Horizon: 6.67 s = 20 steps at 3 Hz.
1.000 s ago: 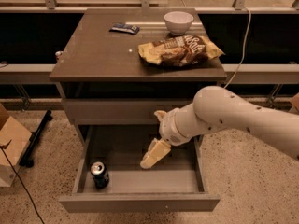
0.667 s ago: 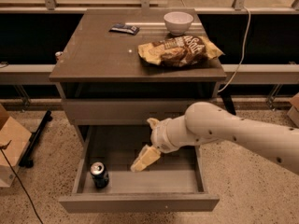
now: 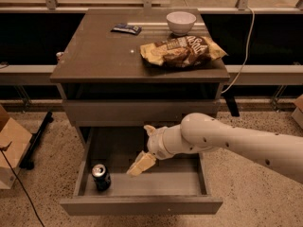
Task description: Pick pepsi can from middle drawer and place on counter
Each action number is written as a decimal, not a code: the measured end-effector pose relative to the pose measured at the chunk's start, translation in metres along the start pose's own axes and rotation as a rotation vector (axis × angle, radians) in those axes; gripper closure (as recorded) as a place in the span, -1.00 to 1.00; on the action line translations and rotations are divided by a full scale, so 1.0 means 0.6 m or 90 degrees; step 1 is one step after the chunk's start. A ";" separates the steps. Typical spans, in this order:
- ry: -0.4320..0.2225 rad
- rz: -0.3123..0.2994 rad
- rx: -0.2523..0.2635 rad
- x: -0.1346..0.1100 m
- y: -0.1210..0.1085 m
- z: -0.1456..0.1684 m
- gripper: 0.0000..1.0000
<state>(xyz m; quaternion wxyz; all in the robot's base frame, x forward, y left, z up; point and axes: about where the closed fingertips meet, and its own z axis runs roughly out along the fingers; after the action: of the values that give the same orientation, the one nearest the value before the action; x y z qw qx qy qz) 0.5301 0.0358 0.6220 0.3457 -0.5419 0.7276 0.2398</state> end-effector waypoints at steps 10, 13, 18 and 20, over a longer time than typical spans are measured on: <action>-0.087 0.070 -0.219 0.066 0.051 0.452 -0.05; -0.140 0.023 -0.187 0.015 0.063 0.345 1.00; -0.125 -0.141 -0.186 -0.186 0.090 0.013 1.00; -0.091 -0.237 -0.192 -0.357 0.081 -0.111 1.00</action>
Offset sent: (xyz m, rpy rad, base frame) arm 0.0259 0.0733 -0.0918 0.1043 0.0550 0.0517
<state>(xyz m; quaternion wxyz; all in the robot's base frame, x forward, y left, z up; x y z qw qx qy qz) 0.5046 0.1355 0.8273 0.3498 -0.6937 0.5450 0.3153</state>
